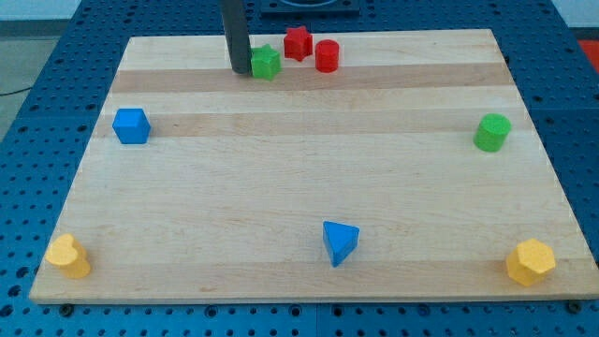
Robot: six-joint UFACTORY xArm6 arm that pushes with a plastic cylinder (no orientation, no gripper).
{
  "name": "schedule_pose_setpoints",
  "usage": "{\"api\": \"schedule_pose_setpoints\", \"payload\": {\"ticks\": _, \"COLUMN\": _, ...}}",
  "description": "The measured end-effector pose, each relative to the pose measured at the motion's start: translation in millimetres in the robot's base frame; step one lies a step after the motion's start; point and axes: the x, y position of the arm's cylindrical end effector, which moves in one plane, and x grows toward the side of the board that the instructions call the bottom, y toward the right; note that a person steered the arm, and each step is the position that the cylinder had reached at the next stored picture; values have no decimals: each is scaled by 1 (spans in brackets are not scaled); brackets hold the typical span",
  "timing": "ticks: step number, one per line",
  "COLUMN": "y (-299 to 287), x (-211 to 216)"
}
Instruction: Place the blue cube diagonally to the green star
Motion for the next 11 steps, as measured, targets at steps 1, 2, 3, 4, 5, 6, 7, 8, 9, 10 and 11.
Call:
{"api": "schedule_pose_setpoints", "payload": {"ticks": 1, "y": -55, "x": 2}}
{"api": "schedule_pose_setpoints", "payload": {"ticks": 2, "y": -118, "x": -4}}
{"api": "schedule_pose_setpoints", "payload": {"ticks": 3, "y": -166, "x": 47}}
{"api": "schedule_pose_setpoints", "payload": {"ticks": 4, "y": -181, "x": 120}}
{"api": "schedule_pose_setpoints", "payload": {"ticks": 5, "y": -184, "x": 163}}
{"api": "schedule_pose_setpoints", "payload": {"ticks": 6, "y": -172, "x": 150}}
{"api": "schedule_pose_setpoints", "payload": {"ticks": 7, "y": -155, "x": 120}}
{"api": "schedule_pose_setpoints", "payload": {"ticks": 8, "y": -124, "x": 91}}
{"api": "schedule_pose_setpoints", "payload": {"ticks": 9, "y": -82, "x": 65}}
{"api": "schedule_pose_setpoints", "payload": {"ticks": 10, "y": -78, "x": 66}}
{"api": "schedule_pose_setpoints", "payload": {"ticks": 11, "y": -109, "x": 96}}
